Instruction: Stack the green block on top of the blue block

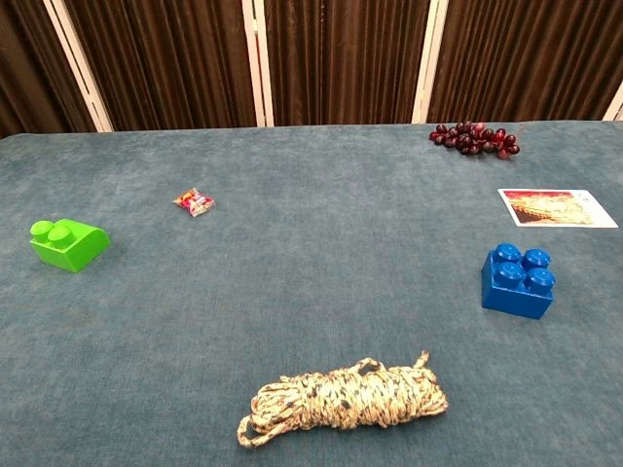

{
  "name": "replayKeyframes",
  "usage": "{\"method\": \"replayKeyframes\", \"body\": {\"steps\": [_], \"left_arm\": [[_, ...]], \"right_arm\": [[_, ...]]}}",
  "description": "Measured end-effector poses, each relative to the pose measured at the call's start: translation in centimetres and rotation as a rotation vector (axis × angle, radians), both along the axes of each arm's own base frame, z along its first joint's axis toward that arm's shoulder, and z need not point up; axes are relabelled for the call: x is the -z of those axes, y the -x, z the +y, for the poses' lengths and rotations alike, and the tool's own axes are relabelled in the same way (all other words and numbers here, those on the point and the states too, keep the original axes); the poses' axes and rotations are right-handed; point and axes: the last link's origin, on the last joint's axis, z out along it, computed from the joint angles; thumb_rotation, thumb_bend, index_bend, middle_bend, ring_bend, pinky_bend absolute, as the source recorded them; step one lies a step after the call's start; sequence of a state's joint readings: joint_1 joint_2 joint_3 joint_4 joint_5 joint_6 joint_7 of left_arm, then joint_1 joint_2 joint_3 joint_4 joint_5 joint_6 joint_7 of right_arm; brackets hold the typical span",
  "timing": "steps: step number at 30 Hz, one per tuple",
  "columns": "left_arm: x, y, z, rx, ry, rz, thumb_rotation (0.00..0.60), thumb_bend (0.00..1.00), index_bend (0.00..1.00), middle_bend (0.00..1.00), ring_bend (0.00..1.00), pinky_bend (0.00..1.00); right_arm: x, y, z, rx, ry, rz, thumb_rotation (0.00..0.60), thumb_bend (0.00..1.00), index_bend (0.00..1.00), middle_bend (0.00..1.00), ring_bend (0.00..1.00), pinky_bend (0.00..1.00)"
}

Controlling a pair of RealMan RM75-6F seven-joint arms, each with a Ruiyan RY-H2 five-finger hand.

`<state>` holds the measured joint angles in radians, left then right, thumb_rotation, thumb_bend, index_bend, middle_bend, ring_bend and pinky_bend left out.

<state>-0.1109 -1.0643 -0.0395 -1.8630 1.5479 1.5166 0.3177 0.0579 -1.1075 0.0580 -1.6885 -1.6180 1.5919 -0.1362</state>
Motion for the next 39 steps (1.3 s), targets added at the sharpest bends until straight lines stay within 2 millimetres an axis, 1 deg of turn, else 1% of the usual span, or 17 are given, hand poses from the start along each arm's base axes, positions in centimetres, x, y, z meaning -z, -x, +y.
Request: {"method": "replayKeyframes", "body": {"steps": [5, 10, 14, 17, 18, 20, 21, 25, 28, 30, 33, 37, 39], "left_arm": [[-0.1, 0.1, 0.0, -0.009, 0.006, -0.012, 0.600, 0.00, 0.00, 0.00, 0.00, 0.00], [-0.2, 0.1, -0.1, -0.005, 0.002, -0.012, 0.600, 0.00, 0.00, 0.00, 0.00, 0.00], [0.0, 0.1, 0.0, -0.009, 0.003, -0.004, 0.600, 0.00, 0.00, 0.00, 0.00, 0.00], [0.2, 0.4, 0.3, -0.025, 0.006, 0.001, 0.600, 0.00, 0.00, 0.00, 0.00, 0.00], [0.2, 0.4, 0.4, -0.031, 0.006, 0.005, 0.600, 0.00, 0.00, 0.00, 0.00, 0.00], [0.3, 0.6, 0.7, -0.047, 0.003, 0.013, 0.600, 0.00, 0.00, 0.00, 0.00, 0.00], [0.3, 0.7, 0.9, -0.054, 0.002, 0.016, 0.600, 0.00, 0.00, 0.00, 0.00, 0.00], [0.6, 1.1, 1.6, -0.082, -0.004, 0.031, 0.600, 0.00, 0.00, 0.00, 0.00, 0.00], [0.8, 1.4, 2.0, -0.102, -0.003, 0.040, 0.600, 0.00, 0.00, 0.00, 0.00, 0.00], [0.8, 1.7, 2.3, -0.119, -0.005, 0.045, 0.600, 0.00, 0.00, 0.00, 0.00, 0.00], [1.0, 2.2, 2.7, -0.143, -0.005, 0.053, 0.600, 0.00, 0.00, 0.00, 0.00, 0.00], [1.2, 2.5, 3.1, -0.161, -0.001, 0.059, 0.600, 0.00, 0.00, 0.00, 0.00, 0.00], [1.2, 2.5, 3.2, -0.165, -0.002, 0.059, 0.600, 0.00, 0.00, 0.00, 0.00, 0.00]], "right_arm": [[0.1, 0.0, 0.0, 0.002, -0.006, -0.001, 0.600, 0.00, 0.00, 0.00, 0.00, 0.00], [0.8, -0.2, -0.3, -0.002, -0.043, 0.005, 0.600, 0.00, 0.00, 0.00, 0.00, 0.00], [2.3, -0.7, -1.4, -0.006, -0.126, 0.026, 0.600, 0.00, 0.00, 0.00, 0.00, 0.00], [4.0, -1.4, -2.9, -0.008, -0.213, 0.050, 0.600, 0.00, 0.00, 0.00, 0.00, 0.00], [4.8, -1.8, -3.7, -0.008, -0.246, 0.063, 0.600, 0.00, 0.00, 0.00, 0.00, 0.01], [6.0, -2.3, -4.9, -0.003, -0.285, 0.089, 0.600, 0.00, 0.00, 0.00, 0.00, 0.04], [6.7, -2.6, -5.6, 0.001, -0.299, 0.109, 0.600, 0.00, 0.00, 0.01, 0.00, 0.08], [9.0, -3.6, -7.7, 0.032, -0.335, 0.168, 0.600, 0.00, 0.00, 0.06, 0.00, 0.19], [11.1, -4.4, -9.0, 0.065, -0.368, 0.176, 0.600, 0.00, 0.00, 0.09, 0.00, 0.25], [12.6, -5.1, -9.9, 0.080, -0.388, 0.174, 0.600, 0.00, 0.00, 0.10, 0.00, 0.28], [14.3, -5.8, -10.9, 0.088, -0.411, 0.173, 0.600, 0.00, 0.01, 0.10, 0.00, 0.31], [15.4, -5.8, -11.6, 0.098, -0.427, 0.180, 0.600, 0.00, 0.02, 0.12, 0.02, 0.35], [15.7, -5.7, -11.9, 0.104, -0.432, 0.188, 0.600, 0.03, 0.05, 0.15, 0.05, 0.38]]}}
